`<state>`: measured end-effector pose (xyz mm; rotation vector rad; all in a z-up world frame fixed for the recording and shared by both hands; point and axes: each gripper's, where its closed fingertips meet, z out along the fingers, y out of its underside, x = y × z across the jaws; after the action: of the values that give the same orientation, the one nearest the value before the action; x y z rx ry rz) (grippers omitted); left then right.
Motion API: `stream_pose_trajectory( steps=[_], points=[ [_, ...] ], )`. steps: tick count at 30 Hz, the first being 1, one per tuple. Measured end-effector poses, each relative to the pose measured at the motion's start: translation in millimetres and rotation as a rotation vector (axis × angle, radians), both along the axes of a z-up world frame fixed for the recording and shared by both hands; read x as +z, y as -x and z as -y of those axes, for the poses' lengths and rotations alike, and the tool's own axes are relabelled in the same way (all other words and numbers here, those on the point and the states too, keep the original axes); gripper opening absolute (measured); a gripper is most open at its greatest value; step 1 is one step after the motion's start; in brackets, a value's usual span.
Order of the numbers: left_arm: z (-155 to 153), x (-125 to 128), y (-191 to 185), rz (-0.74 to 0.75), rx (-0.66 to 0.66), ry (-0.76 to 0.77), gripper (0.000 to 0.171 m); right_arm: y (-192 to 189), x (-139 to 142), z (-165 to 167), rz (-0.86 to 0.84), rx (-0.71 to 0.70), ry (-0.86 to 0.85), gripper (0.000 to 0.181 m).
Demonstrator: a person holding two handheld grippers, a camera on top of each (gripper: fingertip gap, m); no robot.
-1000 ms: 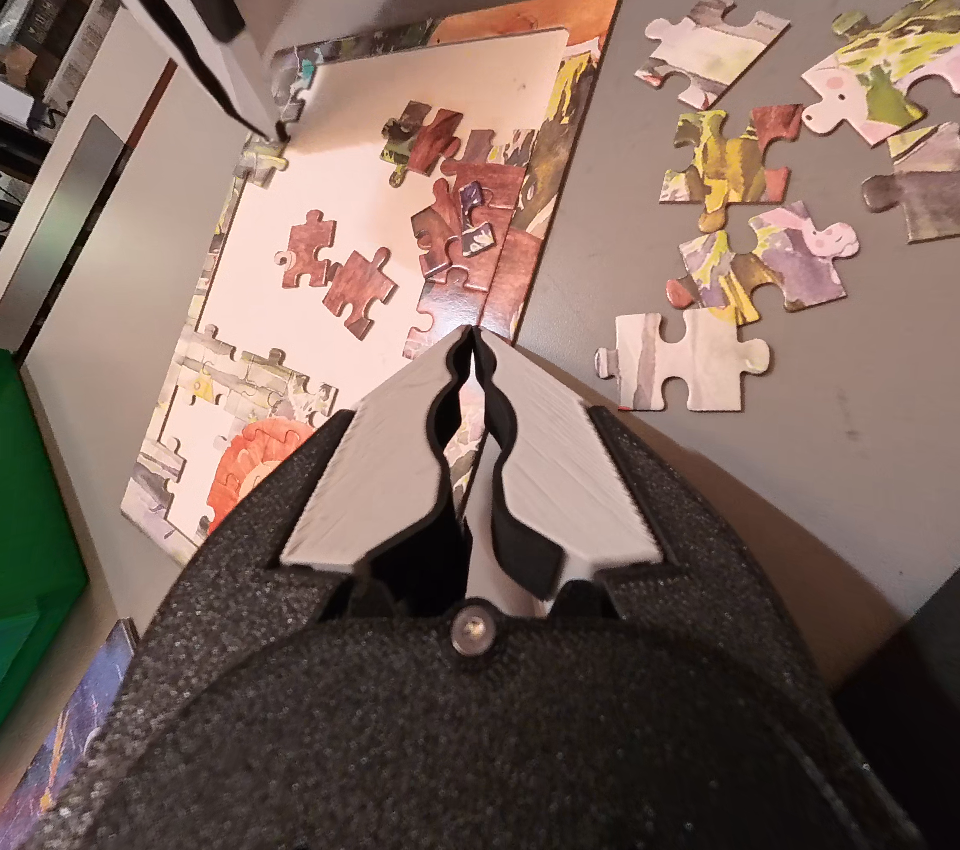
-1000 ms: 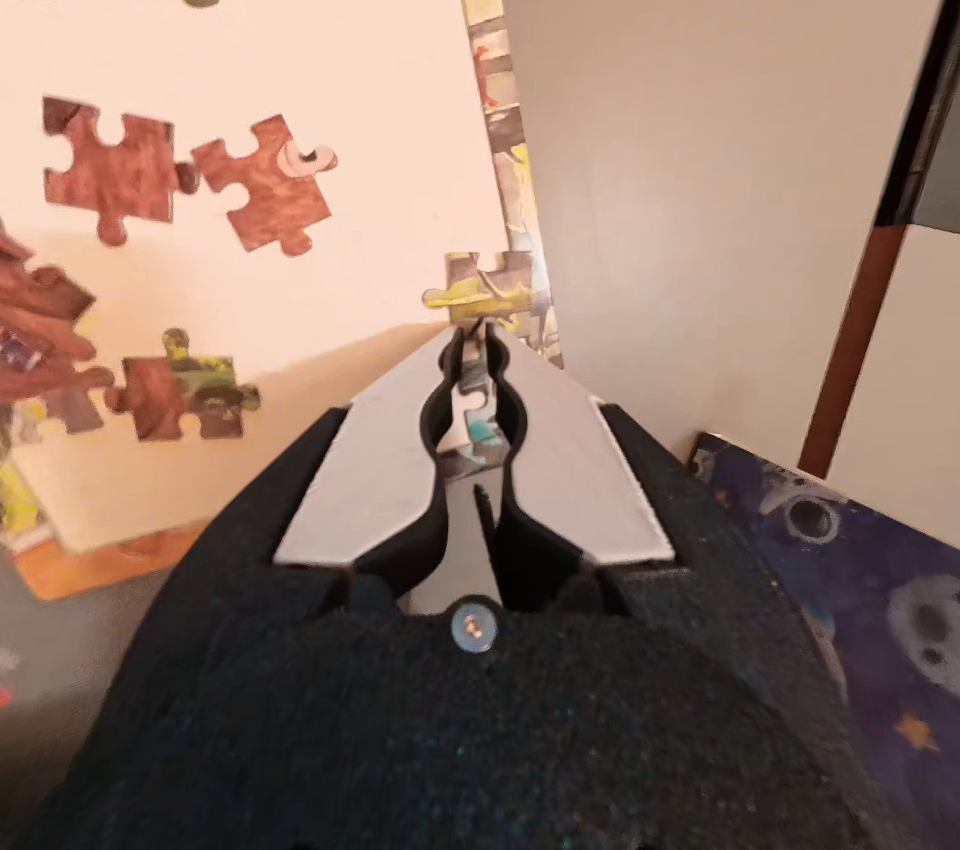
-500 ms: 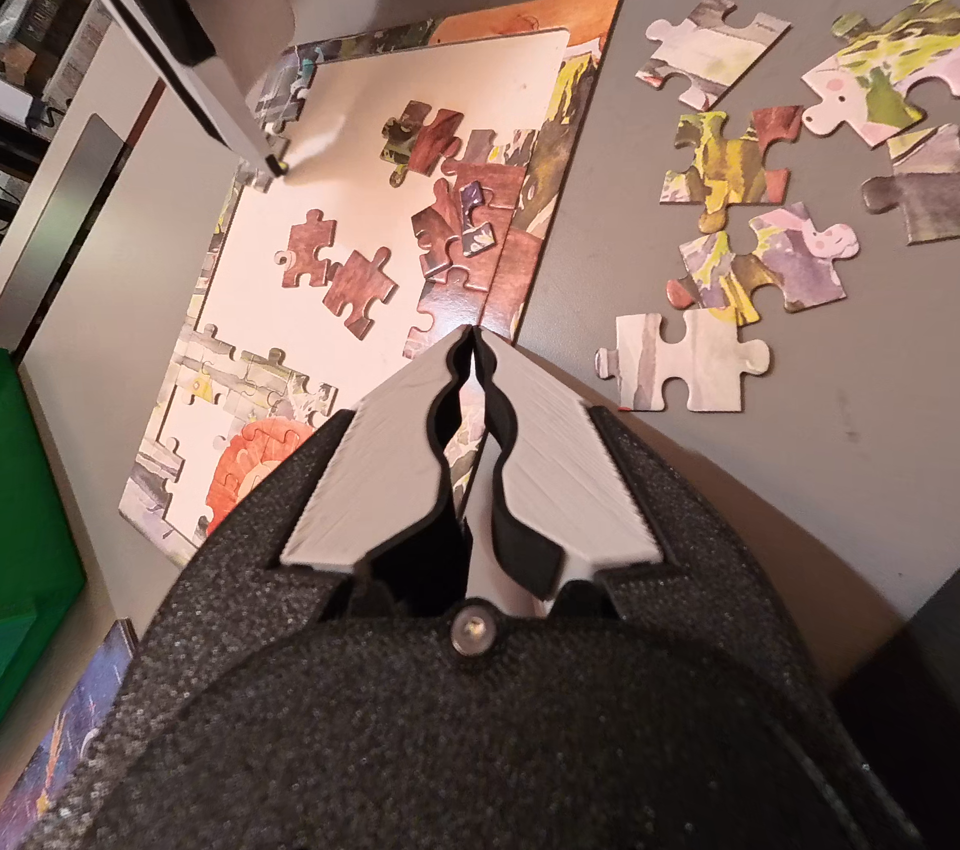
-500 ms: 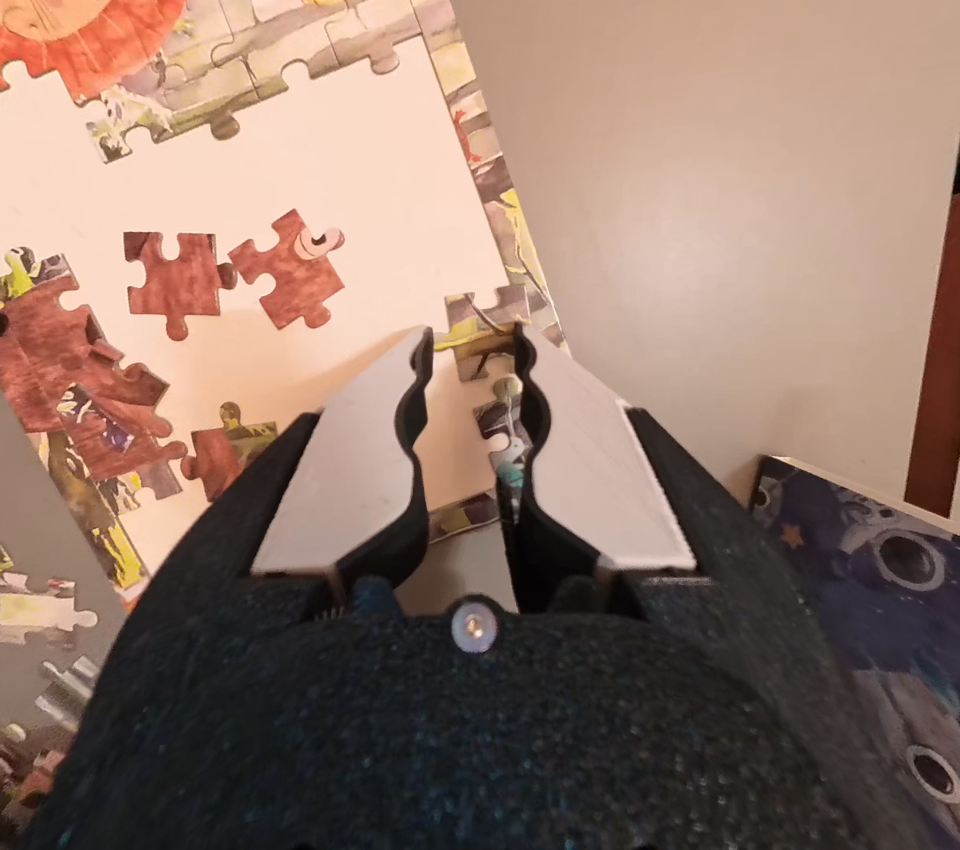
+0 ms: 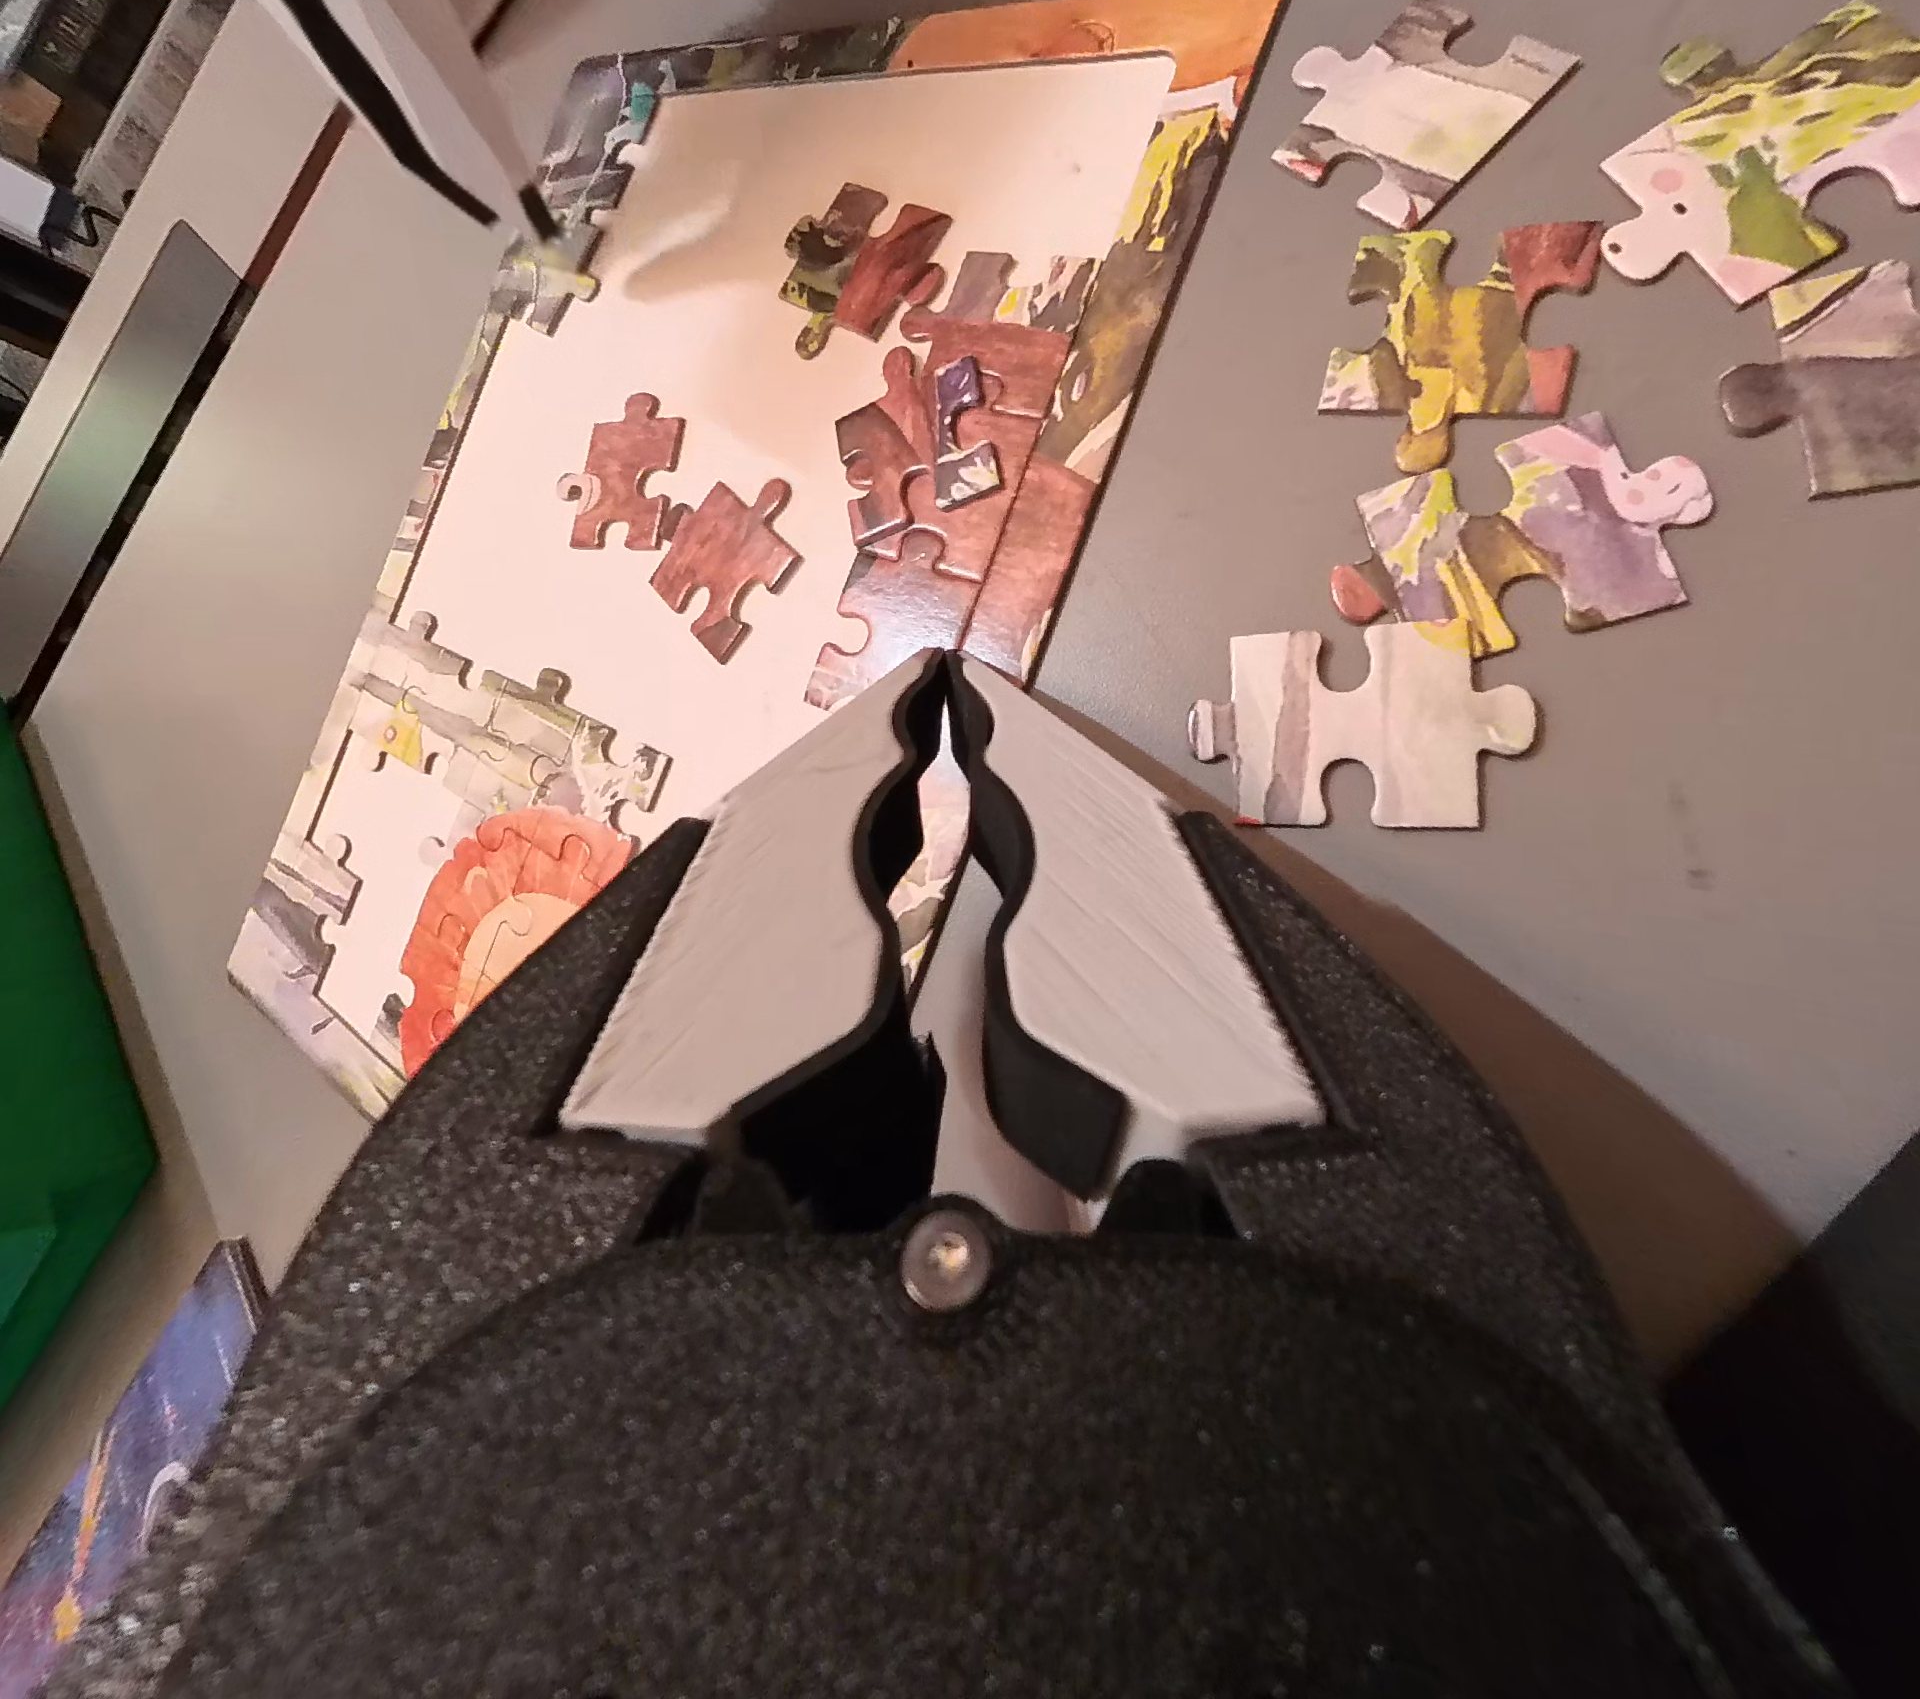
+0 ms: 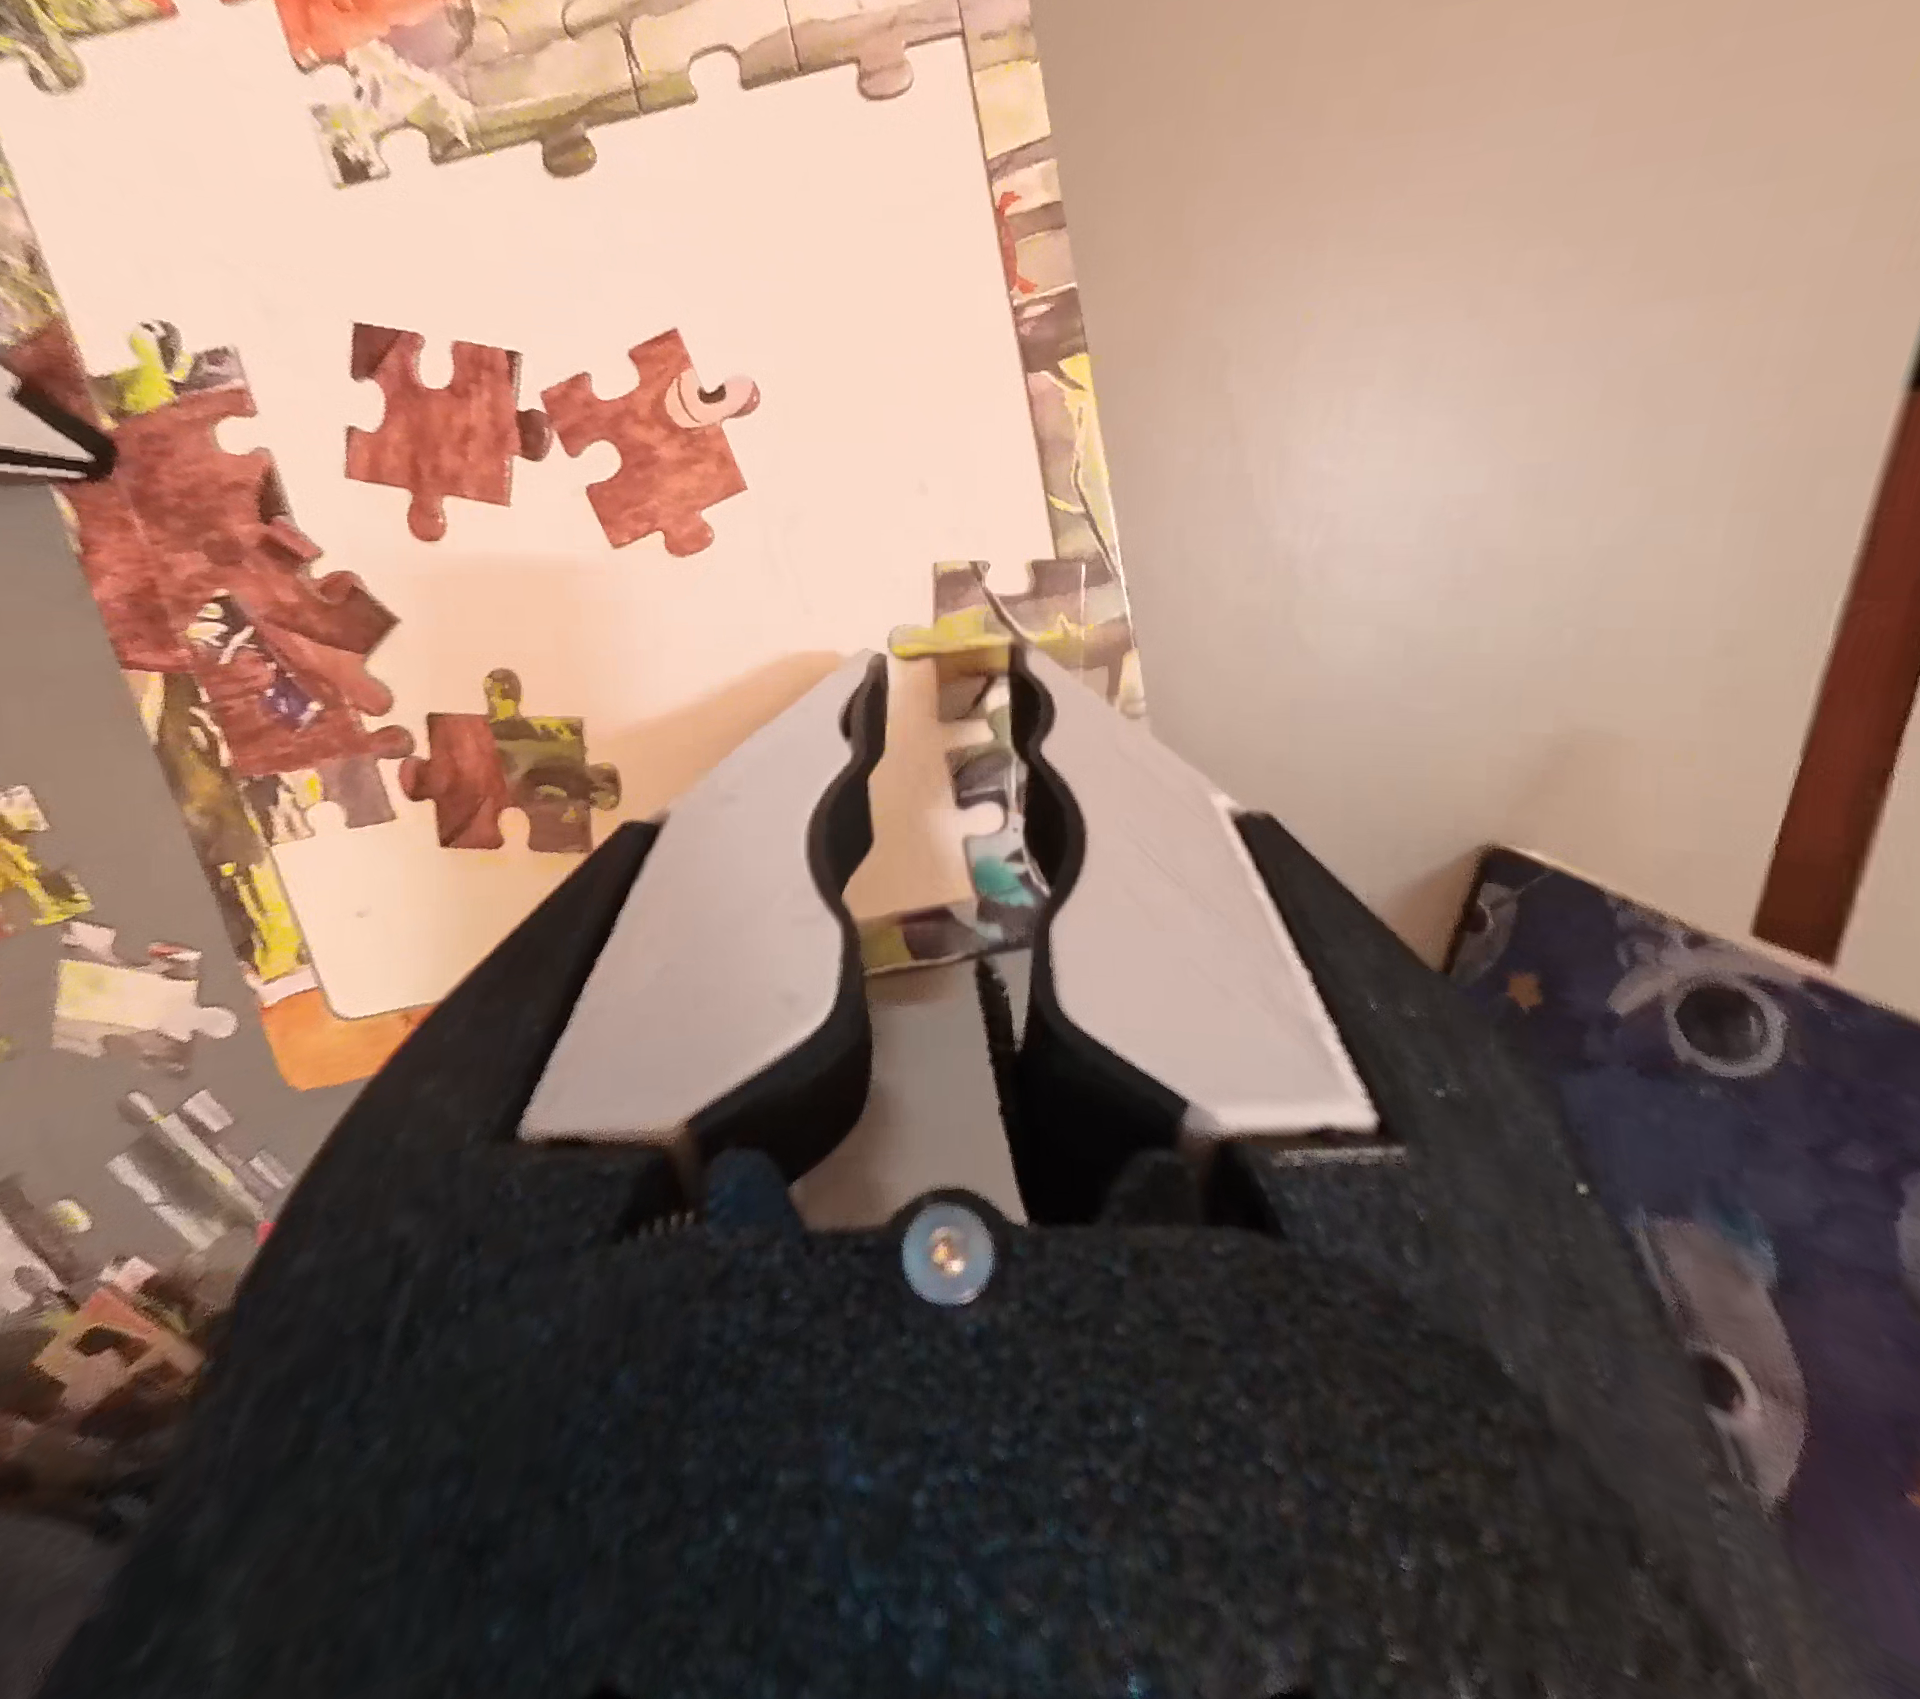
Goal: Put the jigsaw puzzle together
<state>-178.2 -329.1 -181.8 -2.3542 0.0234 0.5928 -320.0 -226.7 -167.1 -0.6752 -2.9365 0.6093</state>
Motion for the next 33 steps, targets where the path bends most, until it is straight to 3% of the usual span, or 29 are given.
stream_pose_trajectory(
  steps=[2,3,6,11,15,21,22,25,30,33],
  points=[
    [0,0,0,0.002,0.000,-0.001,0.000,10,9,-10,-0.057,-0.077,0.001,0.001],
    [0,0,0,0.003,0.001,-0.001,0.000,14,10,-13,-0.077,-0.122,0.010,0.000],
    [0,0,0,0.000,0.001,0.001,0.000,6,2,6,-0.040,-0.142,0.087,0.002],
    [0,0,0,0.004,0.002,-0.002,0.000,5,-16,11,-0.104,-0.137,0.028,0.000],
    [0,0,0,0.003,0.002,-0.002,0.000,-2,-15,-2,-0.043,-0.165,0.020,0.000],
    [0,0,0,0.000,0.002,-0.001,0.000,7,2,-23,-0.100,-0.214,-0.015,0.000],
    [0,0,0,0.000,0.002,-0.001,0.000,7,2,-31,-0.100,-0.242,-0.041,0.002],
    [0,0,0,0.001,0.001,-0.002,0.000,-7,-2,-40,-0.031,-0.314,-0.036,0.036],
    [0,0,0,0.002,0.001,-0.003,0.000,-6,-8,-36,-0.144,-0.352,-0.005,0.034],
    [0,0,0,0.001,0.001,-0.002,0.000,-8,-13,-28,-0.111,-0.359,0.024,0.041]
  ],
)
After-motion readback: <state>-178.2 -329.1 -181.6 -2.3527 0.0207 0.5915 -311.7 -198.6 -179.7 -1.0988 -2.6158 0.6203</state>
